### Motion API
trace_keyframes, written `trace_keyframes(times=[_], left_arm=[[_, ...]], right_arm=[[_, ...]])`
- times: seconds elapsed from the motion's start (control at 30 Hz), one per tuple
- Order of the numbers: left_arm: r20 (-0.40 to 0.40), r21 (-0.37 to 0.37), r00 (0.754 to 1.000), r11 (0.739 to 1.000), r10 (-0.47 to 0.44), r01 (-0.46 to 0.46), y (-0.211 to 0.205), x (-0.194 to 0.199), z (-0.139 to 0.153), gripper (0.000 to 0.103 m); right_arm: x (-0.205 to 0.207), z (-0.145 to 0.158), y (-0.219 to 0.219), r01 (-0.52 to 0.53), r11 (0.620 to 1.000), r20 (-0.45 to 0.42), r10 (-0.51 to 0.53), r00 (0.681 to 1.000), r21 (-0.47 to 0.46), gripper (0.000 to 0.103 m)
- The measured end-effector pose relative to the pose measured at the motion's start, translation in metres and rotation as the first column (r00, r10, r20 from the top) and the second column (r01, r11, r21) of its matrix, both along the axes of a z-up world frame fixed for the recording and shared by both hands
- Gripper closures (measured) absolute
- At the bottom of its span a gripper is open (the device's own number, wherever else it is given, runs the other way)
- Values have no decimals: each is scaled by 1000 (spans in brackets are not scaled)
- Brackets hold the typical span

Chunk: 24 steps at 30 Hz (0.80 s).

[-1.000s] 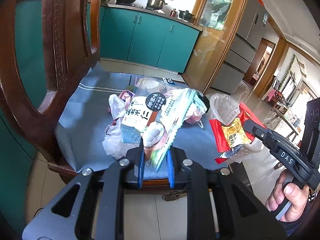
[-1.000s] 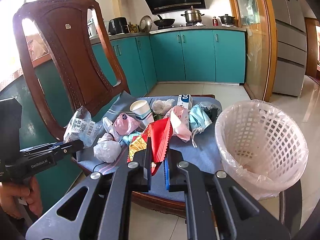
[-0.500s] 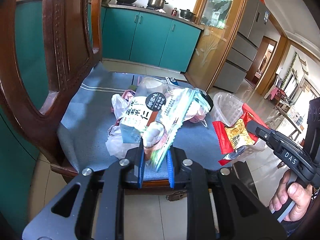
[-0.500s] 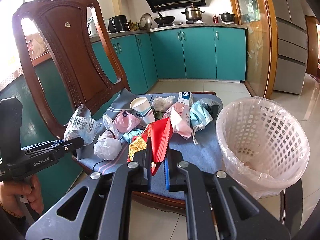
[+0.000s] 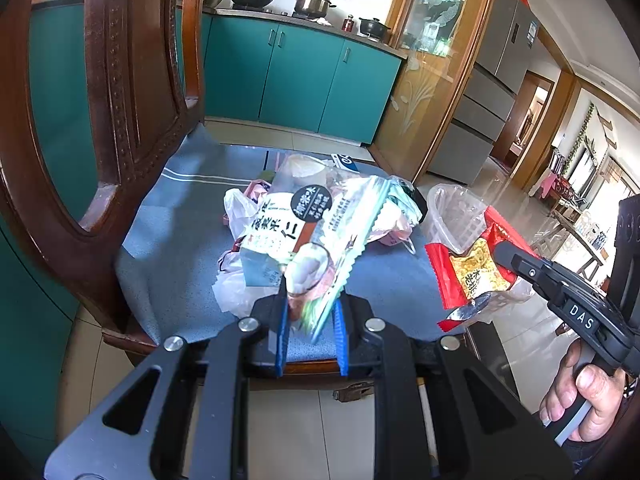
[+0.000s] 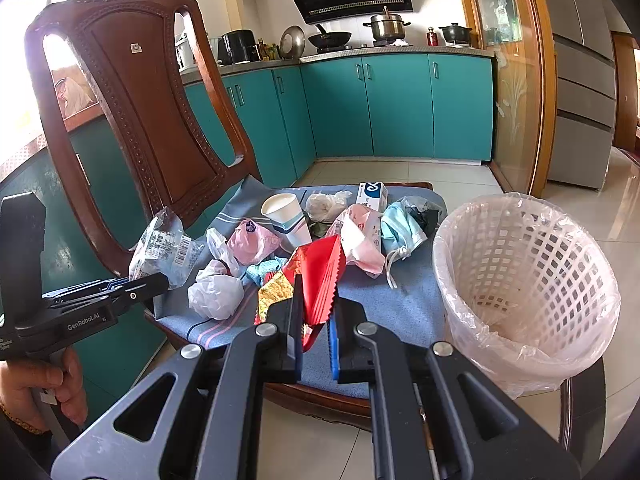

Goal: Collect trash
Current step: 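Lift the red chip bag with the right tool toward the wastebasket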

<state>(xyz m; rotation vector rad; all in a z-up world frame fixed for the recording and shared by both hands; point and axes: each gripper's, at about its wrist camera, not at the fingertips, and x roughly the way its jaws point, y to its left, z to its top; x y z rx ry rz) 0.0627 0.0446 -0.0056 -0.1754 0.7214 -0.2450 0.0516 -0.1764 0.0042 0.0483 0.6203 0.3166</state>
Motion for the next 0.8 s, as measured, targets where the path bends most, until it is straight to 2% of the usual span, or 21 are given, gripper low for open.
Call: trace_keyframes(times=[0.8], left_arm=[[-11,9,1000,1000,-11,11,0,2,-2,84]], right_arm=[[0,0,0,1,1000,-1,-1,1000,-1,93]])
